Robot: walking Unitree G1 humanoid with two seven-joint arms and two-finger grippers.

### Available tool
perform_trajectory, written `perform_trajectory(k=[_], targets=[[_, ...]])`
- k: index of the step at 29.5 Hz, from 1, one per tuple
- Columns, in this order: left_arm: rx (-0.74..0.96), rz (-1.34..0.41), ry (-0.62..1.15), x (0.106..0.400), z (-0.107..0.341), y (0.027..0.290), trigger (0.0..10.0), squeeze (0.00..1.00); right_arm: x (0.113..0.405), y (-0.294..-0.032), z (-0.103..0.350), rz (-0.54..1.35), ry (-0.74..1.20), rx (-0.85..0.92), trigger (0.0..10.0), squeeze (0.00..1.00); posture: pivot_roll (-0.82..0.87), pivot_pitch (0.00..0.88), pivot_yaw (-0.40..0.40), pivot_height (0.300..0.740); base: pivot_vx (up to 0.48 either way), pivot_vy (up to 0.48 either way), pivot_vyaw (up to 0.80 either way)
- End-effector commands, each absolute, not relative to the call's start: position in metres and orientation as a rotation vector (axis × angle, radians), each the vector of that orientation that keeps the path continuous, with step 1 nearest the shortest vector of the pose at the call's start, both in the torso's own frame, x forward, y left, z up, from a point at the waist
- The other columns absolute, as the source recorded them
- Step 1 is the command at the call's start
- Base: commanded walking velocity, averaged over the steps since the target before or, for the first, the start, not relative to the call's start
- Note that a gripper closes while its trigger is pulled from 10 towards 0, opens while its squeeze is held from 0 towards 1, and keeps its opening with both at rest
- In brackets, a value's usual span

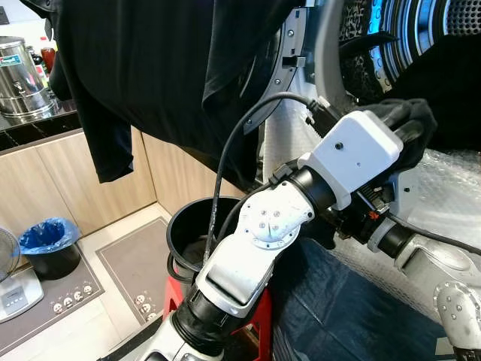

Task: Clothes washing

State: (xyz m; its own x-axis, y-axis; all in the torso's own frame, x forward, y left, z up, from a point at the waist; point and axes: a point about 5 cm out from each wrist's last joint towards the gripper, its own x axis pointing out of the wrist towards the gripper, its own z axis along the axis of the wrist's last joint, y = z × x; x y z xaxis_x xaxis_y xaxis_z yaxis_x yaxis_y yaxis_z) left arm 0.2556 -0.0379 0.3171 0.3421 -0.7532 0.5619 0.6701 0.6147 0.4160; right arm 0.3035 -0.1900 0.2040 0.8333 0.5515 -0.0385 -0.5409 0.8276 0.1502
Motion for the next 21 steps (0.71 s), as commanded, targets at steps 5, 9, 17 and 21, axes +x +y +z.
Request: perform_trajectory(k=[5,9,17,21], targets=[[-0.055,-1.014,-0.868,0.228,0.336,-0.041,10.0,0.00,0.305,-0.206,0.217,0.589,-0.007,0.184,10.0,0.00,-0.07,0.000,-0.030,0.740,0.000,0.000,0.00],[-0.067,-1.012,-0.862,0.229,0.335,-0.036,10.0,0.00,0.299,-0.208,0.223,0.650,-0.054,0.196,10.0,0.00,-0.07,0.000,-0.030,0.740,0.000,0.000,0.00],[-0.092,-1.001,-0.827,0.231,0.330,-0.026,10.0,0.00,0.291,-0.211,0.229,0.728,-0.070,0.277,2.6,0.00,-0.08,0.000,-0.032,0.740,0.000,0.000,0.00],[-0.103,-1.018,-0.819,0.230,0.331,-0.029,10.0,0.00,0.294,-0.210,0.229,0.741,-0.064,0.296,0.0,0.00,-0.07,0.000,-0.034,0.740,0.000,0.000,0.00]])
